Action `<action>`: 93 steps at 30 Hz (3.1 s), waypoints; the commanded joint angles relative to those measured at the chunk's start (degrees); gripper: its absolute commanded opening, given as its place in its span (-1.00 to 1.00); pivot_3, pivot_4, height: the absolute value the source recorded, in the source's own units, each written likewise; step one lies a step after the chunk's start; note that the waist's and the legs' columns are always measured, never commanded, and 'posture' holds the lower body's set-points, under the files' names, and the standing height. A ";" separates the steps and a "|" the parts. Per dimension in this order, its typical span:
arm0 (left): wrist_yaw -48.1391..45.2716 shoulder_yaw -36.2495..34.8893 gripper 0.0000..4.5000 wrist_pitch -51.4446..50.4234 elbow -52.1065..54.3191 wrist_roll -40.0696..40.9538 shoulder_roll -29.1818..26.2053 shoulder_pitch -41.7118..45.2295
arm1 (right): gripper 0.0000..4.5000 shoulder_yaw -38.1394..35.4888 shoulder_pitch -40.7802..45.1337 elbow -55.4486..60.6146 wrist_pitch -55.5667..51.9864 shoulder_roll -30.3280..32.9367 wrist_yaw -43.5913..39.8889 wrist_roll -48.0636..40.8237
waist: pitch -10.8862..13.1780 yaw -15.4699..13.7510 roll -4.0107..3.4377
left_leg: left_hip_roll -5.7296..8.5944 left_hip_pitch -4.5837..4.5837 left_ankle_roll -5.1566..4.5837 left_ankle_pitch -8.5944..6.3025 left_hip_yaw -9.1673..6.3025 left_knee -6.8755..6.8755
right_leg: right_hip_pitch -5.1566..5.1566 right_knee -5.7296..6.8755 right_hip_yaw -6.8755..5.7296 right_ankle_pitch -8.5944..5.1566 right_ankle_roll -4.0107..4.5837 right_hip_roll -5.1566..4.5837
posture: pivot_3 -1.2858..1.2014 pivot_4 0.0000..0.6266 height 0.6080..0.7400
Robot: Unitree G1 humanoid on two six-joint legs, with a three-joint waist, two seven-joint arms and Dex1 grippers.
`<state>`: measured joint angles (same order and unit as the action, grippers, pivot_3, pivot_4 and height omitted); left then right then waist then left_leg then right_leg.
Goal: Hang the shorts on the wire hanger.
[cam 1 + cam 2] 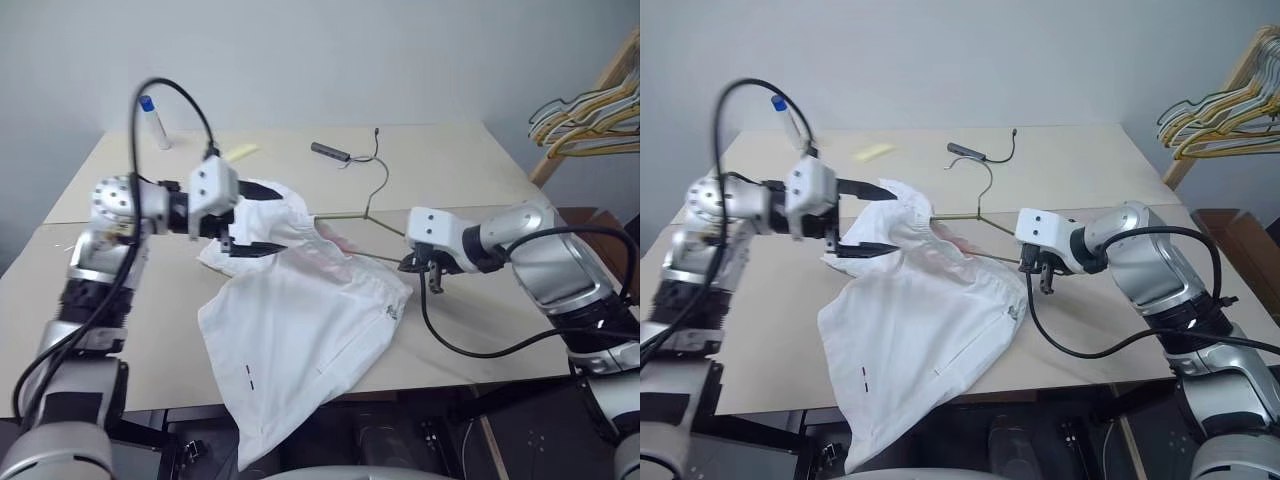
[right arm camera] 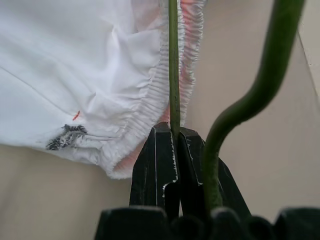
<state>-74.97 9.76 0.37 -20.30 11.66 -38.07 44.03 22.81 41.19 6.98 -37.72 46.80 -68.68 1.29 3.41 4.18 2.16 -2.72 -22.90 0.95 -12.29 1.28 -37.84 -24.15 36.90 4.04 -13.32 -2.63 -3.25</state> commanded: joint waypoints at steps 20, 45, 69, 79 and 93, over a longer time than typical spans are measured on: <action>-4.70 2.28 0.07 7.47 -11.70 -6.37 4.88 4.54 | -1.00 -0.49 3.02 5.86 -0.92 1.86 -4.02 -1.17 | 0.00 4.41 0.00 | 0.00 -0.18 0.00 0.00 -0.05 -0.03 | -0.13 0.07 0.00 0.04 -0.03 -0.03 | -0.08 -1.00 1.00; -2.33 -6.45 -1.00 -9.81 2.92 2.75 1.04 -5.68 | 0.88 -22.41 -10.68 8.41 -7.87 9.03 4.85 -7.94 | -0.01 6.13 0.02 | 0.01 -0.09 0.00 0.00 -0.12 -0.04 | -0.06 0.11 0.01 0.05 -0.08 -0.06 | -0.08 -1.00 1.00; 3.59 -8.26 -1.00 -15.59 10.46 5.26 -1.07 -10.66 | 0.71 -20.04 -23.51 9.41 -18.56 -27.60 33.73 -18.82 | -0.17 7.58 0.00 | 0.02 0.04 -0.01 0.00 -0.19 -0.03 | 0.07 0.15 0.08 0.08 -0.12 -0.03 | -0.08 -1.00 1.00; 2.95 -9.48 -1.00 -15.99 12.79 6.33 -4.13 -13.97 | -0.82 -21.07 -23.94 9.20 -19.06 -25.89 33.85 -21.88 | -0.18 7.55 -0.02 | 0.02 0.02 -0.01 0.00 -0.26 -0.03 | 0.06 0.16 0.03 0.08 -0.12 -0.02 | -0.07 -0.98 1.00; -2.93 -5.58 -1.00 -7.24 11.72 1.55 -10.87 -18.50 | -0.99 -22.28 -17.92 -0.04 -11.70 -10.45 27.27 -20.41 | -0.19 7.25 -0.03 | 0.02 0.03 -0.01 0.00 -0.25 -0.03 | 0.09 0.11 0.01 0.07 -0.12 -0.02 | -0.07 -1.00 1.00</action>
<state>-78.77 5.34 -7.93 -7.74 14.75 -47.78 24.49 3.33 22.79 8.01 -50.59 33.72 -41.52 -20.18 3.22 11.43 2.13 -2.69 -22.91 0.94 -12.29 1.03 -37.87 -24.08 37.00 4.05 -13.25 -2.75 -3.28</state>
